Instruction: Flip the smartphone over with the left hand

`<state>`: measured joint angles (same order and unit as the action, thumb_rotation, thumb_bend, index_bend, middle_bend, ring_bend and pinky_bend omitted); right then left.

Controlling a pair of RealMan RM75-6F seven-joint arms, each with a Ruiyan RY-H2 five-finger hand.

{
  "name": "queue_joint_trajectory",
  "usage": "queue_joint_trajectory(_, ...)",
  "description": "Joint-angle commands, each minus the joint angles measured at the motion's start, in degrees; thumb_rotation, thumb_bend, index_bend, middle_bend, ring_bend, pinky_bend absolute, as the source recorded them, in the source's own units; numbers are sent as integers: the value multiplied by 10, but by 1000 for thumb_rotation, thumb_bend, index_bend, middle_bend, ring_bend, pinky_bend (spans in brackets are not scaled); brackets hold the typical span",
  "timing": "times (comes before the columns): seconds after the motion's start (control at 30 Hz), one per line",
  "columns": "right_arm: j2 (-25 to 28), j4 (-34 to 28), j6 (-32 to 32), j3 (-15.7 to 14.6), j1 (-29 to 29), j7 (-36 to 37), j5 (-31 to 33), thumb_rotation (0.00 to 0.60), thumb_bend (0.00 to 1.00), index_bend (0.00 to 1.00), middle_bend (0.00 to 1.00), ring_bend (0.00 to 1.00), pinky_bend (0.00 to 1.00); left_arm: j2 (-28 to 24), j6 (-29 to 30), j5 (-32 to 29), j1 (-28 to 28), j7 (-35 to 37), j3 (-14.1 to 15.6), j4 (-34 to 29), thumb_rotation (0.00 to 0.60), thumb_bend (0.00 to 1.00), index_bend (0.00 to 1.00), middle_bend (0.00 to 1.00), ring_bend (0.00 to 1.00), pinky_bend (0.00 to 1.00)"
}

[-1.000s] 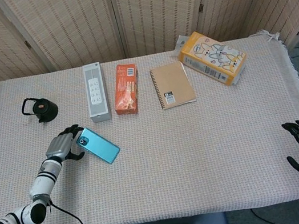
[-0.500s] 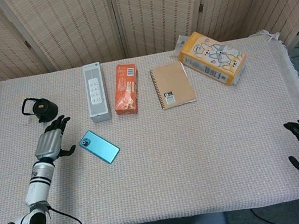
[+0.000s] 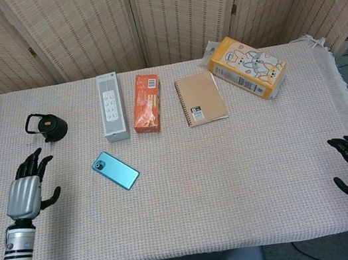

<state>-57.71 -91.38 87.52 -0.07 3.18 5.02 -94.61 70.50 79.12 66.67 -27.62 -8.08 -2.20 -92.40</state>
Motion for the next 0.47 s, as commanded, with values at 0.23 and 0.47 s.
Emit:
queue_joint_trajectory(0.23, -4, 5, -11, 2, 8, 6, 4, 600, 254, 127, 166, 129, 151, -23, 69, 56, 79, 17, 28, -11, 600, 343, 203, 19, 0, 143)
queue_joint_trajectory(0.47, -9, 9, -18, 1, 12, 7, 5, 600, 254, 127, 166, 129, 151, -41, 93, 91, 122, 13, 47, -34, 600, 343, 207, 19, 0, 143)
